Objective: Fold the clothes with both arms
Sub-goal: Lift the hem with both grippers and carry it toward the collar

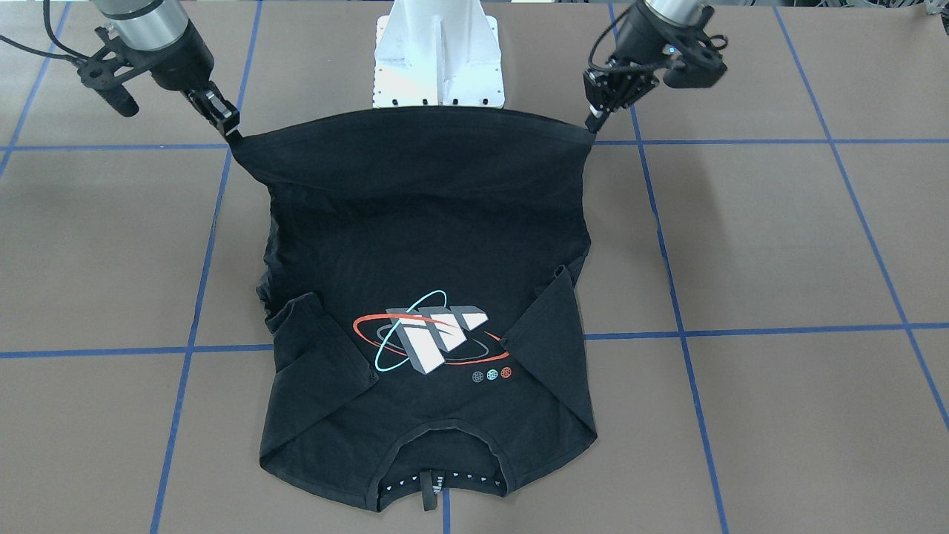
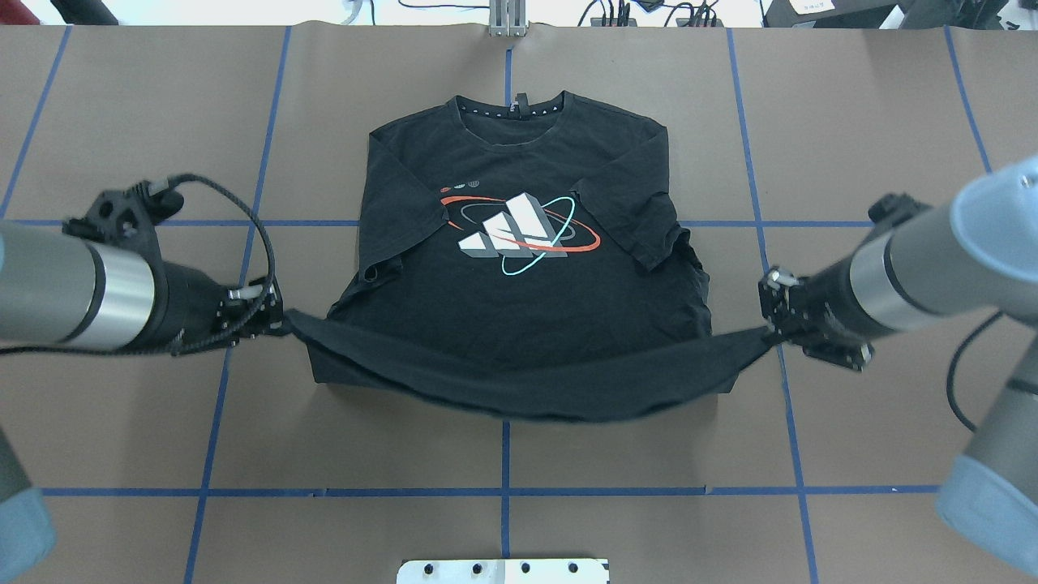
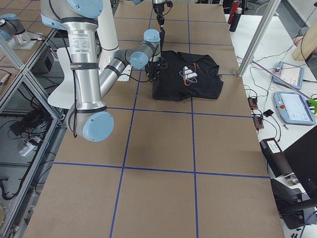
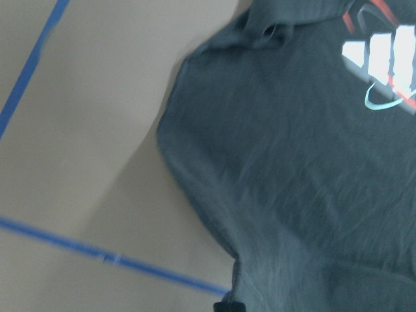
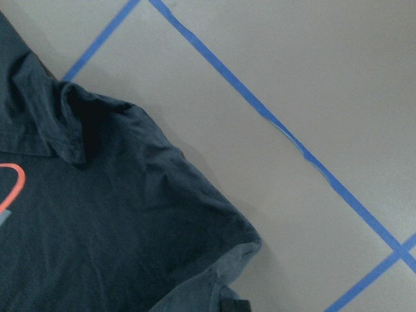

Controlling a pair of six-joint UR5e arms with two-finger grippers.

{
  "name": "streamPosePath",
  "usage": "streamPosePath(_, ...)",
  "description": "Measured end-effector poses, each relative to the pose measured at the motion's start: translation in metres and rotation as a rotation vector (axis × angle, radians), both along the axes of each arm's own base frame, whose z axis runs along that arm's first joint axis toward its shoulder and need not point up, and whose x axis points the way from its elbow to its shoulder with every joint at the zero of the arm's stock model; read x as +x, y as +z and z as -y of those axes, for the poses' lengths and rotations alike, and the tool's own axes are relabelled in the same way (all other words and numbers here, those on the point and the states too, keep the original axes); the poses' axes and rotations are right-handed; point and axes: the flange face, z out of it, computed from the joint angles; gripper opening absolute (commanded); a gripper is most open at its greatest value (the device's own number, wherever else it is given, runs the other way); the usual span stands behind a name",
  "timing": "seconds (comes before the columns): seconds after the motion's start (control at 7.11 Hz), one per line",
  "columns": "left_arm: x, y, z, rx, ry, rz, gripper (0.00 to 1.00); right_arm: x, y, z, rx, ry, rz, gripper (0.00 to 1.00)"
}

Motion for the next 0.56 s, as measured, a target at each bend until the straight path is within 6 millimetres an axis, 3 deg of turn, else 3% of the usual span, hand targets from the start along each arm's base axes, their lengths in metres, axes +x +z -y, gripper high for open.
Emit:
streamPosePath(0.28, -0.003, 0.017, 0.063, 0.041, -0.053, 0.061, 0.0, 0.002, -0.008, 0.063, 0.042, 0.002, -0.071, 0.0)
streamPosePath(0.56, -0.007, 0.025, 0.106, 0.059, -0.092, 0.091, 0.0, -0.003, -0.004, 0.115, 0.065, 0.003, -0.122, 0.0)
